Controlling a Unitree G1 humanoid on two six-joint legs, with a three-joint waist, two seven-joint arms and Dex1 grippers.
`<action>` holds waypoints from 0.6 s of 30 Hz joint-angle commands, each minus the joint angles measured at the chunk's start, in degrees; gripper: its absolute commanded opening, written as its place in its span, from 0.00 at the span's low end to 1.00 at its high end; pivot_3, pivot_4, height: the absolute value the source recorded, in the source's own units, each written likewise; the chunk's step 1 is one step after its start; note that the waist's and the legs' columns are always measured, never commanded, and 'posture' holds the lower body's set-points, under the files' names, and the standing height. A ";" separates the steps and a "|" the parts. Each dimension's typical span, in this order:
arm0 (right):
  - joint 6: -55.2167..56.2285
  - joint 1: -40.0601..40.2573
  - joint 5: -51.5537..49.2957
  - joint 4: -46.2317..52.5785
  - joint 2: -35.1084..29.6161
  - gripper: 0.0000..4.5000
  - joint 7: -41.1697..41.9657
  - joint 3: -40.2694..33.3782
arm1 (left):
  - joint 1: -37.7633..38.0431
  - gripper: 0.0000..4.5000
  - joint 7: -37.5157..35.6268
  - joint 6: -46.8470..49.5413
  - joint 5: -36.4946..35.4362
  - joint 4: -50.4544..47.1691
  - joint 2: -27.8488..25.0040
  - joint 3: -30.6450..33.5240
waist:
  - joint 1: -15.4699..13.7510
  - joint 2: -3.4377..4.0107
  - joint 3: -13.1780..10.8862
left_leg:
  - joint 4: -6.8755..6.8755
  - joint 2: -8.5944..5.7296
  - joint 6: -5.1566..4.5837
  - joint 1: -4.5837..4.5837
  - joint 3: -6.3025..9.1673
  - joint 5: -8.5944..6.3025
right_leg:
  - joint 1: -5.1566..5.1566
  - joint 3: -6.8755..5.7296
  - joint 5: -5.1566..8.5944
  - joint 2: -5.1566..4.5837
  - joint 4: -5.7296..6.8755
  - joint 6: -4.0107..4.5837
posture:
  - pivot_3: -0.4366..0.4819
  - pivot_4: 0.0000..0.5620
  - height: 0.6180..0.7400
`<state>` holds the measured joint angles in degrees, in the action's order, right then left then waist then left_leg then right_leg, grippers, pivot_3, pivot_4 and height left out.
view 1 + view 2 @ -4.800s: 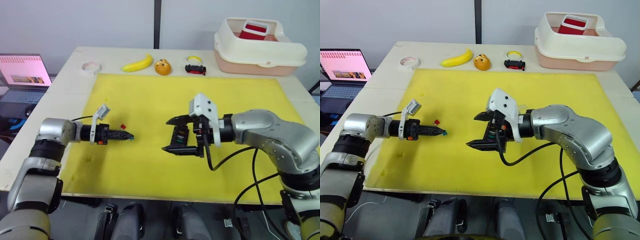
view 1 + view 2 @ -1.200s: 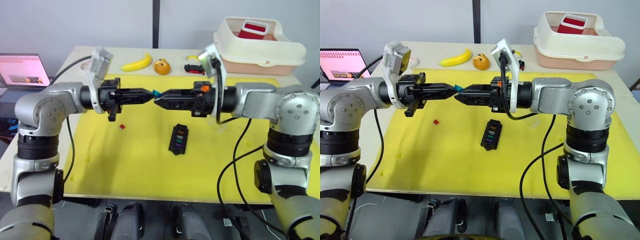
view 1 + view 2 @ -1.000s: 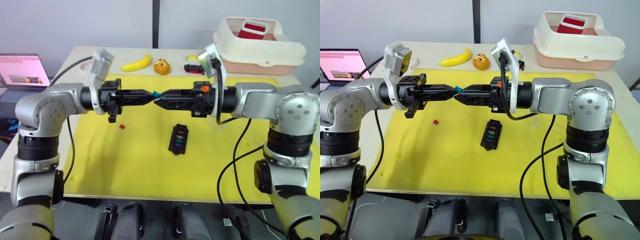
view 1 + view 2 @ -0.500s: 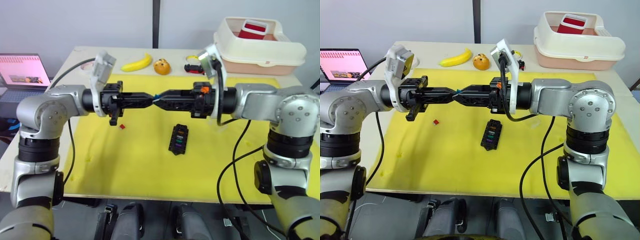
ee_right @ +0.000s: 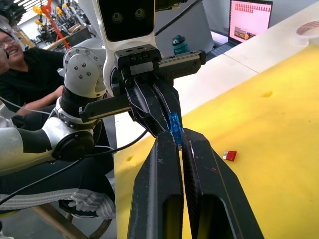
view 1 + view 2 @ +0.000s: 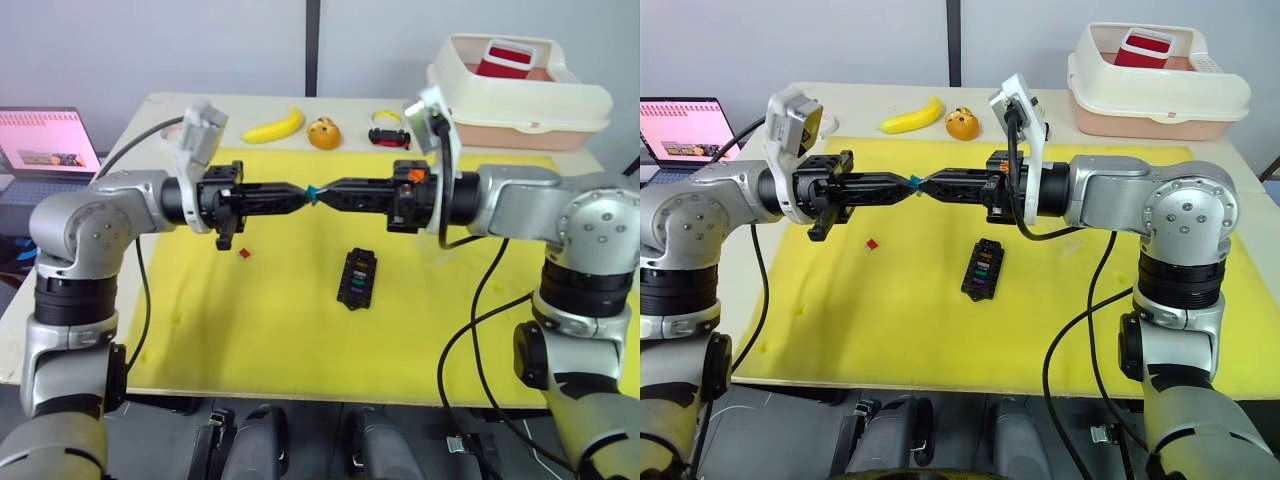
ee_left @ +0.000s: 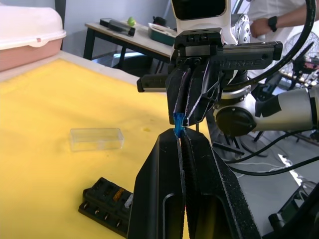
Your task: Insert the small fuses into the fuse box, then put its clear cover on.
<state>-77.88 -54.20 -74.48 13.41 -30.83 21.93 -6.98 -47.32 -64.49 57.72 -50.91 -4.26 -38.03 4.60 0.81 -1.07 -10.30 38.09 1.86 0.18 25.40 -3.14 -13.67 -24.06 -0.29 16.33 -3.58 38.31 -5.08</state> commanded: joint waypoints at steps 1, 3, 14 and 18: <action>1.85 -1.91 2.36 2.88 -2.53 0.00 4.55 1.87 | -1.87 0.32 -0.09 0.24 0.45 0.73 -1.12 -0.14 | -0.05 0.00 0.00 | 0.00 0.00 0.00 0.00 0.00 0.00 | 0.00 0.00 0.00 0.00 0.00 0.00 | 0.48 0.27 1.00; 4.08 -1.82 6.51 4.12 -5.55 0.00 8.71 4.48 | -1.43 0.54 -1.23 -1.96 2.98 0.72 -2.02 -1.90 | -0.04 0.00 0.00 | 0.00 -0.01 0.00 0.00 0.00 0.00 | 0.00 0.00 0.00 0.00 -0.02 0.00 | 0.48 0.27 1.00; 38.65 4.20 43.26 0.23 -21.48 0.00 38.44 25.41 | 5.04 0.99 -8.67 -26.87 23.87 5.19 -0.49 -17.54 | -0.15 -0.01 -0.02 | 0.00 -0.05 -0.01 0.05 -0.11 -0.01 | -0.03 0.02 0.00 0.07 -0.16 0.00 | 0.48 0.27 1.00; 43.22 6.04 48.02 -3.33 -19.77 0.00 41.54 26.14 | 5.58 0.99 -9.41 -32.00 27.80 7.74 1.20 -19.07 | -0.08 -0.01 -0.02 | 0.00 -0.04 -0.01 0.04 -0.11 -0.01 | -0.04 0.03 0.00 0.07 -0.15 0.00 | 0.48 0.27 1.00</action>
<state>-37.09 -47.37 -28.23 10.23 -50.72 62.30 20.24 -41.35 -73.31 28.20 -24.43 3.71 -36.91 -14.65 0.74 -1.08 -10.31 38.09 1.82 0.18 25.44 -3.25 -13.68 -24.10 -0.25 16.34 -3.51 38.17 -5.08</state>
